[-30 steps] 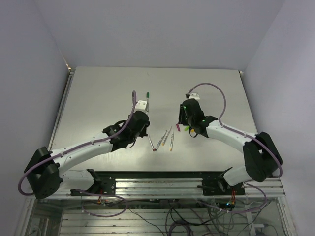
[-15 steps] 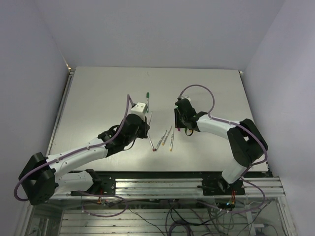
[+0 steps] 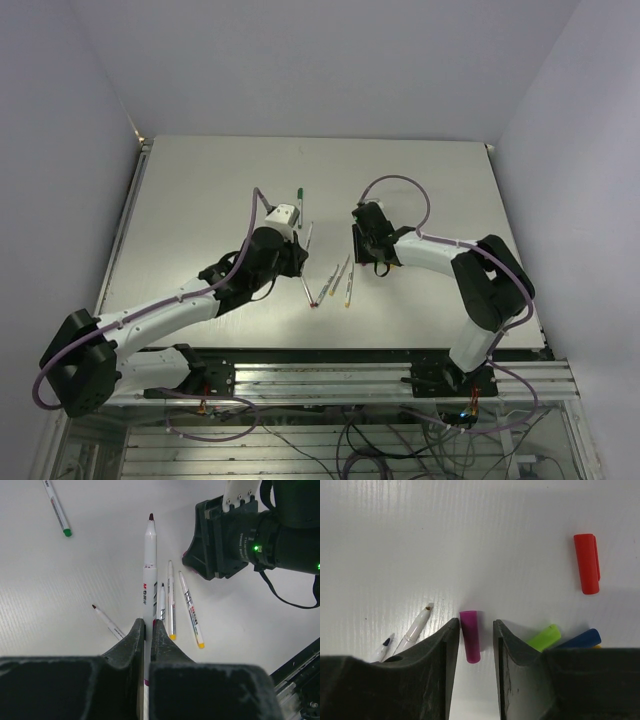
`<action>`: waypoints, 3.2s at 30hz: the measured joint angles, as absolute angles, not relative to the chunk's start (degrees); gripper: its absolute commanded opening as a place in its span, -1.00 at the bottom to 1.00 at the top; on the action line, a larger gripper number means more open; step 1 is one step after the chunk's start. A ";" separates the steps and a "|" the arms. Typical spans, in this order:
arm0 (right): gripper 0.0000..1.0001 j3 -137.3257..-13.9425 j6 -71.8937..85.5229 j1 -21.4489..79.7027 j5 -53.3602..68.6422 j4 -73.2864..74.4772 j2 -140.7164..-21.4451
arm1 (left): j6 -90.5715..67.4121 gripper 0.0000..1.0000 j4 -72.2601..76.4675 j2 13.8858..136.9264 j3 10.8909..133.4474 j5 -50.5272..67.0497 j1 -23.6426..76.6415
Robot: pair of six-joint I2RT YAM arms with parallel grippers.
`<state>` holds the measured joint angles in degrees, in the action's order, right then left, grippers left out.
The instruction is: Insert the pens into the pen caps
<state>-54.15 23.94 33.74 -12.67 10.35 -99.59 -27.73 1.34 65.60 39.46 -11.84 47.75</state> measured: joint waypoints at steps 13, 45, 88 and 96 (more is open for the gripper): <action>-1.00 -55.09 24.38 33.74 -13.30 10.76 -100.44 | -28.51 -0.86 1.93 66.04 38.37 -9.67 46.02; -1.00 -31.46 27.29 33.56 -8.75 -33.19 -63.70 | -30.37 -0.86 20.08 68.97 37.41 4.71 45.21; -1.00 -23.86 41.85 33.43 0.51 -75.37 -72.88 | -33.78 -0.86 34.46 72.29 35.88 15.73 45.50; -1.00 -23.64 42.87 33.43 0.80 -75.35 -72.93 | -33.93 -0.86 34.52 72.34 35.86 15.73 45.58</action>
